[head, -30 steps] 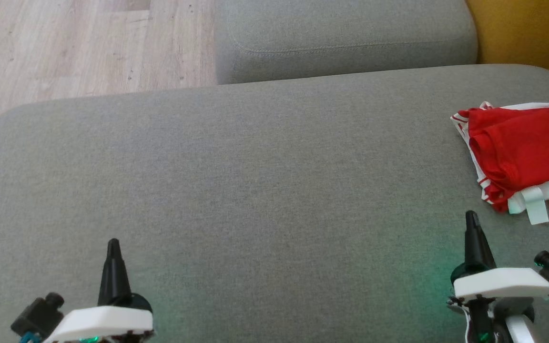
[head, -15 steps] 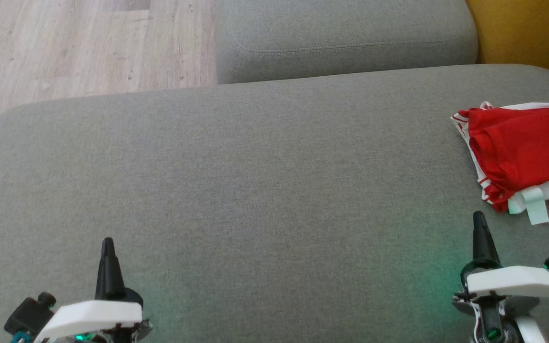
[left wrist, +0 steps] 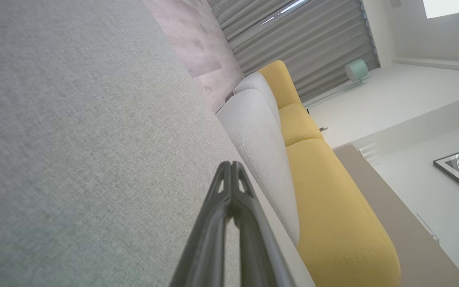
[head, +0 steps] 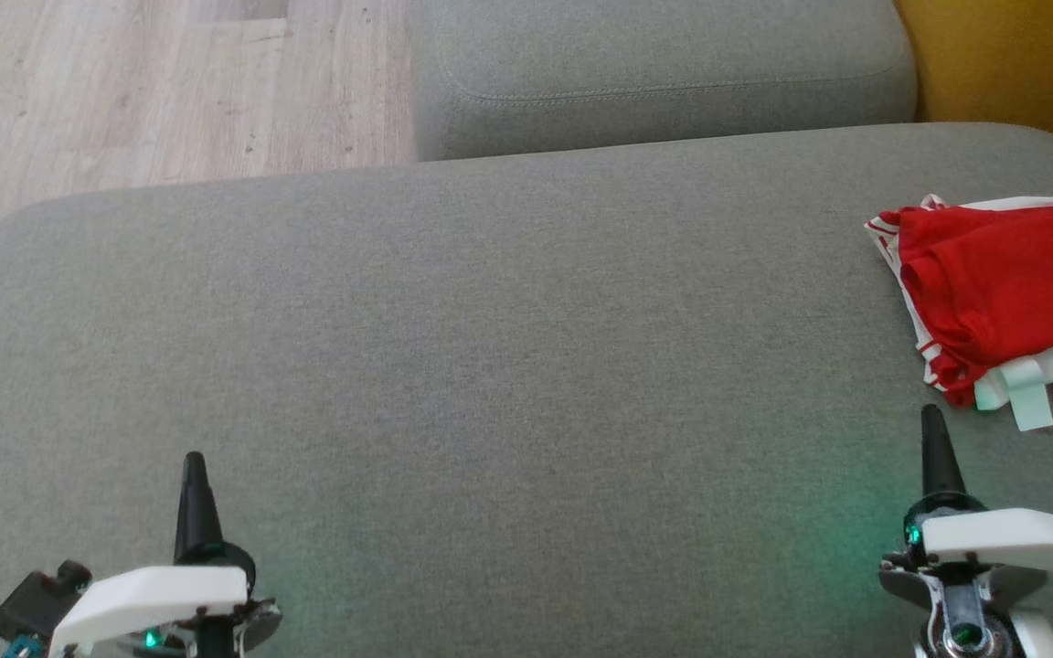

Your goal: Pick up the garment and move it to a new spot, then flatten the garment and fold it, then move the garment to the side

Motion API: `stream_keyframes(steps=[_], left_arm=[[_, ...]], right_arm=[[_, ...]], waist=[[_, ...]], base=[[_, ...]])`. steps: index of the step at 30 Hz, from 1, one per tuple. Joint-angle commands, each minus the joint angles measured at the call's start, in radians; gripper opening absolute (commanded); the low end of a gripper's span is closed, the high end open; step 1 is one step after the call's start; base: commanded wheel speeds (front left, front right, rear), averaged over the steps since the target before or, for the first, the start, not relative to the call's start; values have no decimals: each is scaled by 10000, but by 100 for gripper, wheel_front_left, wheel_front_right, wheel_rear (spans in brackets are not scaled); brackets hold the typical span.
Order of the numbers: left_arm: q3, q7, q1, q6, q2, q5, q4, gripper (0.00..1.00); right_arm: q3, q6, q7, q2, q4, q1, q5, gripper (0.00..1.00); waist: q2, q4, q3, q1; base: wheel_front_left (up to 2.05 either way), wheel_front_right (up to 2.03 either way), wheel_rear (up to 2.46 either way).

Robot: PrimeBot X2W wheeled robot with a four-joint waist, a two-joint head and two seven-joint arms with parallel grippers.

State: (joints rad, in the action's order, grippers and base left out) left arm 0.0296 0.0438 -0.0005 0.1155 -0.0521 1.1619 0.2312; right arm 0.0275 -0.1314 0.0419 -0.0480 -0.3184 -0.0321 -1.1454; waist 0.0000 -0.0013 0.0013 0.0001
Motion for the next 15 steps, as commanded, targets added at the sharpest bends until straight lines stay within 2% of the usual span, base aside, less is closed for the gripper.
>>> stream_keyframes(steps=[1, 15], left_arm=[[-330, -65, -521, 76, -135, 223, -229, 0], [-606, -480, -688, 100, -137, 1604, -116, 0]], right_arm=[[-61, 4, -118, -143, 394, -615, -255, 0], [175, 5, -523, -144, 504, -655, -1664, 0]], waist=[[0, 1, 1, 0], [0, 5, 6, 0]], base=[[0, 0, 0], [0, 0, 0]])
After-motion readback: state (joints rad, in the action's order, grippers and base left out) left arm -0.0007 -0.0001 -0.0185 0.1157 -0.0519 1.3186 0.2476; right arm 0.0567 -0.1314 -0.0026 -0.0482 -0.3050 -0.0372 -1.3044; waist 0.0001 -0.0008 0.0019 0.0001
